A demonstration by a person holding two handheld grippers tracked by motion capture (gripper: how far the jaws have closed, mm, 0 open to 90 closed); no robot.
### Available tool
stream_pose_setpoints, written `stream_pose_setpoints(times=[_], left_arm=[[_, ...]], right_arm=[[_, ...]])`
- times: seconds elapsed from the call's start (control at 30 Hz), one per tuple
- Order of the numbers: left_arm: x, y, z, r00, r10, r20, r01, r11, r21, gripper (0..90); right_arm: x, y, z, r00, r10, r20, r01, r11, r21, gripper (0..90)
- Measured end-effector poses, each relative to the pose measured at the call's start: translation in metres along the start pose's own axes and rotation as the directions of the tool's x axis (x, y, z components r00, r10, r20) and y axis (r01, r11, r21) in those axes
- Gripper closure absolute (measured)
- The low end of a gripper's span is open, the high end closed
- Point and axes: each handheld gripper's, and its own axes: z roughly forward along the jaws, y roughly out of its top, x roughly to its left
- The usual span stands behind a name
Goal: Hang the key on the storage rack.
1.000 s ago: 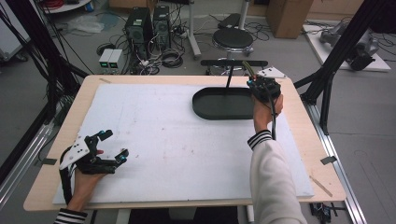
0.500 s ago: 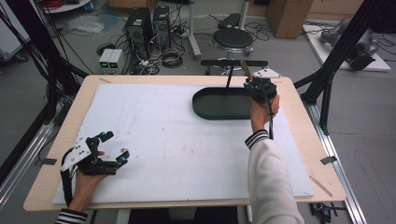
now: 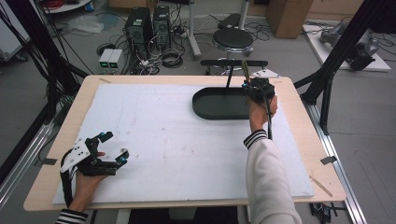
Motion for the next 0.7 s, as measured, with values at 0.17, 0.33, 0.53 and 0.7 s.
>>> stream_pose_setpoints(times=[0.17, 0.33, 0.53, 0.7], left_arm=[[0.0, 0.0, 0.0, 1.0, -0.007, -0.002, 0.007, 1.0, -0.001, 1.7], [0.0, 0.0, 0.0, 1.0, -0.009, -0.003, 0.009, 1.0, -0.002, 1.7], [0.001, 0.0, 0.0, 1.0, -0.009, -0.001, 0.009, 1.0, -0.004, 1.7], [0.0, 0.0, 0.0, 1.0, -0.004, 0.0, 0.004, 1.0, -0.002, 1.7]], right_arm=[[-0.001, -0.001, 0.002, 1.0, 0.006, -0.005, -0.006, 1.0, 0.005, 73.4], [-0.002, -0.003, 0.005, 0.9999, 0.005, -0.014, -0.004, 1.0, 0.014, 73.4], [-0.002, -0.006, 0.011, 0.9996, 0.018, -0.024, -0.017, 1.0, 0.026, 73.4], [-0.002, -0.007, 0.013, 0.9992, 0.027, -0.028, -0.026, 0.999, 0.026, 73.4]])
